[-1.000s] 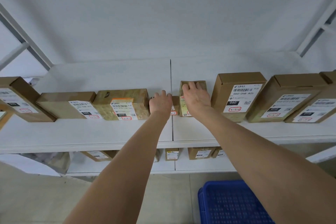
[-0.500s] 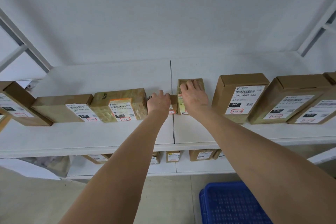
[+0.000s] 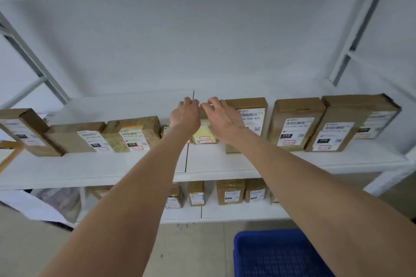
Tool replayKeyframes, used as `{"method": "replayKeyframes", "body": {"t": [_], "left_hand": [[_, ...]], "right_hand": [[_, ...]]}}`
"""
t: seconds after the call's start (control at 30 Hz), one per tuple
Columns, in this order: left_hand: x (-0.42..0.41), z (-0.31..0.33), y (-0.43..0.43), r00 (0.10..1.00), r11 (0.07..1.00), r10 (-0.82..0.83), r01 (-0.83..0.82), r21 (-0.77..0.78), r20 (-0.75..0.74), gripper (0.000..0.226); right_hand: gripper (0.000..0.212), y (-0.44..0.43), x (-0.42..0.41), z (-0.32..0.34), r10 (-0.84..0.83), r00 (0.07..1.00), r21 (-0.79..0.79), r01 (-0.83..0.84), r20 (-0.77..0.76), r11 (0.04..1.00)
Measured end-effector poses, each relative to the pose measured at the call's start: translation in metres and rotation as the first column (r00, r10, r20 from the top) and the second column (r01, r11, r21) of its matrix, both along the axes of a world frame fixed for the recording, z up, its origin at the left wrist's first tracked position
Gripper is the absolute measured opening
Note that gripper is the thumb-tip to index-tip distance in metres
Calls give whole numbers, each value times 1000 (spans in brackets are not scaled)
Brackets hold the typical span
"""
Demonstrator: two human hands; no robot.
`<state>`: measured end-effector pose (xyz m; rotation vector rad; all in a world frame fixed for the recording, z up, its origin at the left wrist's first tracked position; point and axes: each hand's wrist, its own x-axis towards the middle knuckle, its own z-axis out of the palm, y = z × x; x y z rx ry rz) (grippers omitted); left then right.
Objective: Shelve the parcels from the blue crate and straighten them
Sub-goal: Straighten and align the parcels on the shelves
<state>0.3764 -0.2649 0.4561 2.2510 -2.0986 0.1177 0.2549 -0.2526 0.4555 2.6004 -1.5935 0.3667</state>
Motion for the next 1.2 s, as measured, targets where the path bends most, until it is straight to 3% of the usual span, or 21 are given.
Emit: {"method": "replayKeyframes", "body": {"t": [0.13,0.33,0.47,0.63,0.73,0.97,1.2], "left_hand": [[-49,17,26,999,998,-44,44,-43,-4,43],[-101,23,50,997,996,-77,78,-45,24,50],[-122,22,46,992,992,-119,121,-36,36,57],[-133,19,20,982,981,-188,189,-39,31,81],[-138,14,-4,973,976,-217,216,17,77,92],[-130,-1,-46,969,974,-208,192,119,134,65],[-114,-2,-73,966,971,-225,210,117,129,64]], "right_hand": [[62,19,-49,18,9,1000,-1,-9,27,1000],[80,33,-124,21,-241,970,80,238,32,968],[82,29,-147,13,-269,963,117,269,-14,956],[78,4,-173,14,-344,937,99,348,-61,932],[86,-11,-179,10,-360,922,130,378,-140,917],[67,-46,-162,-6,-347,932,143,359,-104,922],[62,-72,-135,-9,-334,939,122,342,-78,932]]}}
